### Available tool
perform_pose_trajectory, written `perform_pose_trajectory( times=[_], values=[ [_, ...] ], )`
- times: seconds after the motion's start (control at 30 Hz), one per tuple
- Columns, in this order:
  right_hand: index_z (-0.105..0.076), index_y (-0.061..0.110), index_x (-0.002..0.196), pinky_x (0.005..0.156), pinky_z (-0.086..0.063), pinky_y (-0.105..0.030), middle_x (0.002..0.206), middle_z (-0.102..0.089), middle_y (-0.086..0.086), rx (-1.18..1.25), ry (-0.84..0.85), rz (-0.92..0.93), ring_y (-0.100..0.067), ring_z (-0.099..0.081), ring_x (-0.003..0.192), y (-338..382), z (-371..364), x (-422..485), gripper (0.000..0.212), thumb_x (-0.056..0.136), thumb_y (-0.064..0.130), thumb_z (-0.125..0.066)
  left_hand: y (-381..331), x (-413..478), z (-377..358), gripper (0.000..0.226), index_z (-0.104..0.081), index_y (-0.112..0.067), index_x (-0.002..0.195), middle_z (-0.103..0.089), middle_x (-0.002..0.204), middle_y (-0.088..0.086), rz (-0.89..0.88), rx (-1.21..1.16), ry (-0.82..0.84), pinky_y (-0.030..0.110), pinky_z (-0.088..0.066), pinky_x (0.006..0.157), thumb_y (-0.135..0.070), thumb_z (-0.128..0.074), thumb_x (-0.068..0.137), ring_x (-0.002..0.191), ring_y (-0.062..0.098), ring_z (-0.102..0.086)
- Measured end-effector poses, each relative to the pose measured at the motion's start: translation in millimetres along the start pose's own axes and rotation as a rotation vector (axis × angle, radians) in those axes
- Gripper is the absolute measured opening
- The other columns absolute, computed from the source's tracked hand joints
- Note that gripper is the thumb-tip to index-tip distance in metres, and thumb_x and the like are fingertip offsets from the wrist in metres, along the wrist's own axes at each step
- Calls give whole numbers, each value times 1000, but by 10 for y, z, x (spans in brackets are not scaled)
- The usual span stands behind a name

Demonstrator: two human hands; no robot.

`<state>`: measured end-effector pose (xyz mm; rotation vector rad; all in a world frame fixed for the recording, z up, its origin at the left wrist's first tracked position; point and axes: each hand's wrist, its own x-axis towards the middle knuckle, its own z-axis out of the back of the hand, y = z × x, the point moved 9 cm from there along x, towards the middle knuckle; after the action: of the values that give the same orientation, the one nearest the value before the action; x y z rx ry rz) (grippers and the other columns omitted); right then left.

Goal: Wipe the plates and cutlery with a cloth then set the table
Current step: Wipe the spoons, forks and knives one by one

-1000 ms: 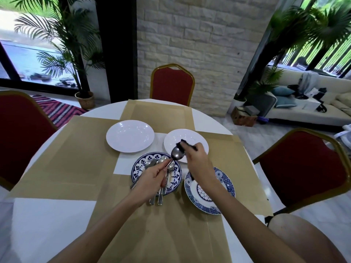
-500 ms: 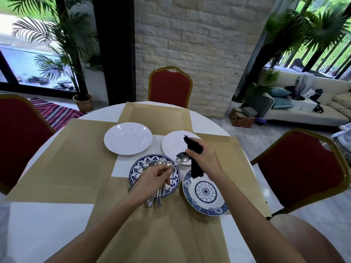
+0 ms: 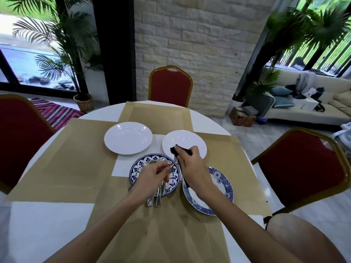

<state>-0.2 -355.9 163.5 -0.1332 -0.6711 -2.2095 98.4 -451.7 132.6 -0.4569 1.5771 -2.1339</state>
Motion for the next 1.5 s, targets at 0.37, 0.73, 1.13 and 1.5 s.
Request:
perform_pose_trajectory(
  times=[0.37,0.73,1.13,1.5],
  values=[
    [-66,11,110,56,-52,-30,85,-69,-10,990,488,-475,-25,-65,69,-450,-130,-20,28,87,26,-69,46,240,306,25,-70,-28,75,-69,63,-10,32,344,135,23,-40,55,-53,-68,79,54,4,-53],
    [-67,16,100,65,-56,-35,88,-73,-8,1207,-27,-636,-22,-71,74,-354,-487,-305,16,86,22,-72,390,179,-72,21,-64,-12,98,-70,97,6,387,-439,-182,28,-51,78,-31,-58,93,87,15,-65],
    [-48,52,123,77,-54,-35,117,-63,6,707,33,-447,-18,-65,93,-616,-280,-219,34,99,28,-49,367,233,205,11,-64,-15,96,-66,80,1,308,-164,-65,30,-49,63,-23,-56,94,68,17,-59],
    [-38,39,142,61,-36,-28,108,-54,-11,-140,38,267,-29,-59,89,-41,-212,72,63,89,11,-58,-26,231,112,21,-68,-16,109,-69,97,0,25,308,-24,2,-38,56,-23,-54,96,75,6,-58]
  ],
)
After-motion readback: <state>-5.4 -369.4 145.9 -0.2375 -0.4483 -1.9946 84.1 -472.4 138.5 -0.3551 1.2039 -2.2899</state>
